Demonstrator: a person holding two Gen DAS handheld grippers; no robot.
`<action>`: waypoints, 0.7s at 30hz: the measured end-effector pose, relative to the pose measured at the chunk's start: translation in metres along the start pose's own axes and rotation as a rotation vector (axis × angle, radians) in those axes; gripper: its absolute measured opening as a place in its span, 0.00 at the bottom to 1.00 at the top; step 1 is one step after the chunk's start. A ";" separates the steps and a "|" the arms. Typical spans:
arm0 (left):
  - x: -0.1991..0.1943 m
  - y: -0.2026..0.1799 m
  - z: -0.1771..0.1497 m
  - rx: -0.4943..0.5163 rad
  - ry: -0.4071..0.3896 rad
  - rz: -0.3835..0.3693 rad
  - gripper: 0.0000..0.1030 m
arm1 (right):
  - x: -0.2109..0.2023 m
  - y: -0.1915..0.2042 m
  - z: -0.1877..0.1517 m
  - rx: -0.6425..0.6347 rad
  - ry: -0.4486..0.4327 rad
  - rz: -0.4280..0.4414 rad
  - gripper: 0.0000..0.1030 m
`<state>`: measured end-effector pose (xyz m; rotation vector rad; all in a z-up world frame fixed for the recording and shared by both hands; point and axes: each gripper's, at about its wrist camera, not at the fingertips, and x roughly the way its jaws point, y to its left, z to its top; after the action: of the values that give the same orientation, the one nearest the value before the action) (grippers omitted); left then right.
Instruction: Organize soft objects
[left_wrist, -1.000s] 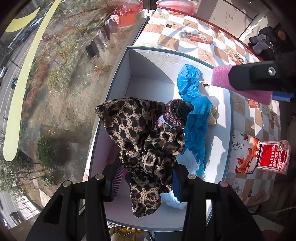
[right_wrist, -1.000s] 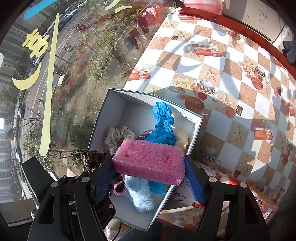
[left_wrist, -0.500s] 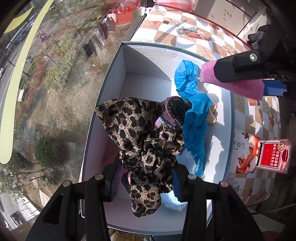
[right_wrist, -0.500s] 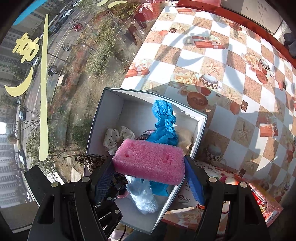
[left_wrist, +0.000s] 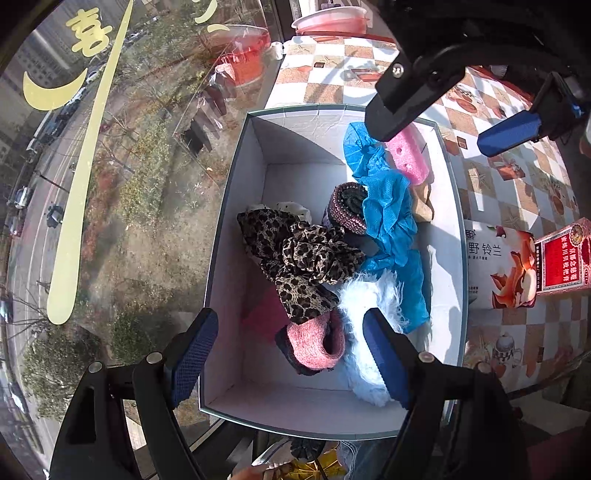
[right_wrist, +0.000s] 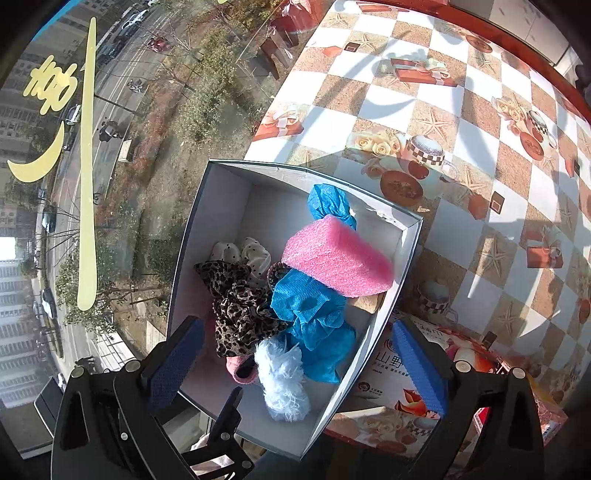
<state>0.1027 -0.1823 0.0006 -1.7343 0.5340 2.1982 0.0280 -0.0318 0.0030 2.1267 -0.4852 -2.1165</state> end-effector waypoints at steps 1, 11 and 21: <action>-0.001 0.001 -0.001 -0.002 0.005 -0.023 0.81 | -0.001 0.001 -0.002 -0.010 -0.004 -0.012 0.99; -0.011 0.008 -0.010 0.025 0.012 -0.061 0.81 | -0.043 0.015 -0.048 -0.068 -0.152 -0.160 0.99; -0.031 0.020 -0.018 0.024 0.000 -0.060 0.81 | -0.029 0.012 -0.095 -0.108 -0.117 -0.232 0.99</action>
<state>0.1165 -0.2082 0.0288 -1.7163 0.4990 2.1417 0.1203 -0.0493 0.0368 2.0970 -0.1341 -2.3391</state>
